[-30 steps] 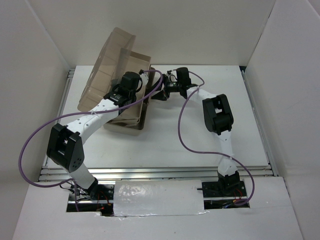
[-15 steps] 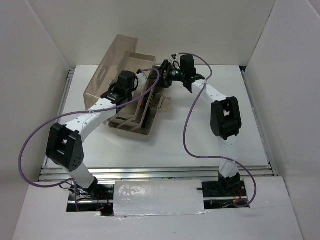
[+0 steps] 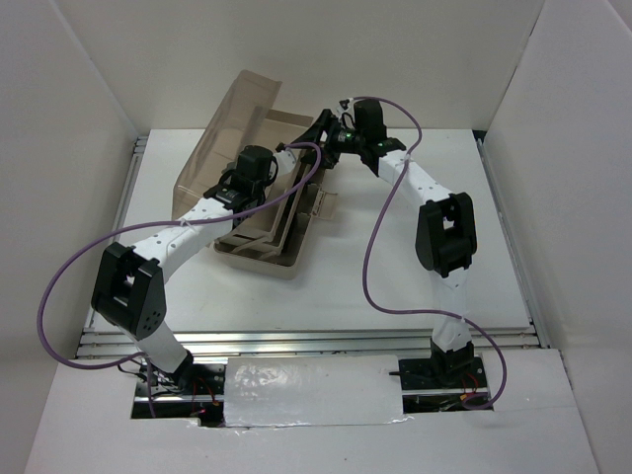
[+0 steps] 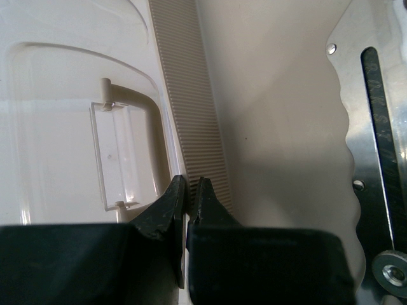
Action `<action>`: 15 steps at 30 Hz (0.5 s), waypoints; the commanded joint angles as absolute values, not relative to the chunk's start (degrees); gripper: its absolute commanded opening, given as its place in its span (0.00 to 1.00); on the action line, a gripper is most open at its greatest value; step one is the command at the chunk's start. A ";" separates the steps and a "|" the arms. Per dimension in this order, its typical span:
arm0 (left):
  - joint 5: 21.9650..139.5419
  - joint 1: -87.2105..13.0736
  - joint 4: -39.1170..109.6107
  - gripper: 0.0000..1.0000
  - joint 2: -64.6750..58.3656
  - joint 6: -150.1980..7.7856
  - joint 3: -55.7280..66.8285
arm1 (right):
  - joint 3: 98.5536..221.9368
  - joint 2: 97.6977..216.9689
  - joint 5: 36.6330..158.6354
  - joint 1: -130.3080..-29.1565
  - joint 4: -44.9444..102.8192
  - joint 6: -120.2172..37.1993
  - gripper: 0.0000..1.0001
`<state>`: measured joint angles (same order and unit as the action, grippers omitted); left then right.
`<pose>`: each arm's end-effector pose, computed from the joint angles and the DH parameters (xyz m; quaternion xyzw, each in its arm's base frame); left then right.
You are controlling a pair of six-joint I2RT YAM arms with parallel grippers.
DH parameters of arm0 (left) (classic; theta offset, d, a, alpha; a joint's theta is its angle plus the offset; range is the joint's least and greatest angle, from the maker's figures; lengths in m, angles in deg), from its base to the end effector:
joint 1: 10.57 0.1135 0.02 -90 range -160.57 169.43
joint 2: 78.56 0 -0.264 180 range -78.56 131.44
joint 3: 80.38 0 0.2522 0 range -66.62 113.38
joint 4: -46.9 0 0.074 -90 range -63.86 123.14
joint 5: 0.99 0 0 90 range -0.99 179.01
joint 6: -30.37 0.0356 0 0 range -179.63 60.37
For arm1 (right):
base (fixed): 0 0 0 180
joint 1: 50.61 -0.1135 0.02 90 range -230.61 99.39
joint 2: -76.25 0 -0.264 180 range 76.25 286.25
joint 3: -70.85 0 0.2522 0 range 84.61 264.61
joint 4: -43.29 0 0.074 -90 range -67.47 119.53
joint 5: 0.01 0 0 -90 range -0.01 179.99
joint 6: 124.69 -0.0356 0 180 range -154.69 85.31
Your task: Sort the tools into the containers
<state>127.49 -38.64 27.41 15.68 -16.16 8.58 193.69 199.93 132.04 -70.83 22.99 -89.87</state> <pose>0.3485 -0.1607 0.3109 0.3208 0.7491 0.3432 0.4671 0.4724 0.1994 0.2933 0.0378 0.7953 0.5569 0.2366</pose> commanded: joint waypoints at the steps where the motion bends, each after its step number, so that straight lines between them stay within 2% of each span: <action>1: 124.52 -40.36 28.22 0.00 14.43 -11.99 8.26 | 194.37 200.00 135.17 -72.58 26.82 -93.58 0.73; 7: 124.78 -40.19 27.43 0.00 14.87 -12.61 9.58 | 194.30 201.58 135.26 -72.23 23.30 -94.02 0.72; 15: 125.58 -40.28 28.31 0.00 14.95 -12.08 9.67 | 194.38 200.62 130.96 -71.96 14.44 -88.15 0.65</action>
<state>127.87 -38.75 27.41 15.68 -16.32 8.56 193.71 200.24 131.84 -70.53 21.15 -91.42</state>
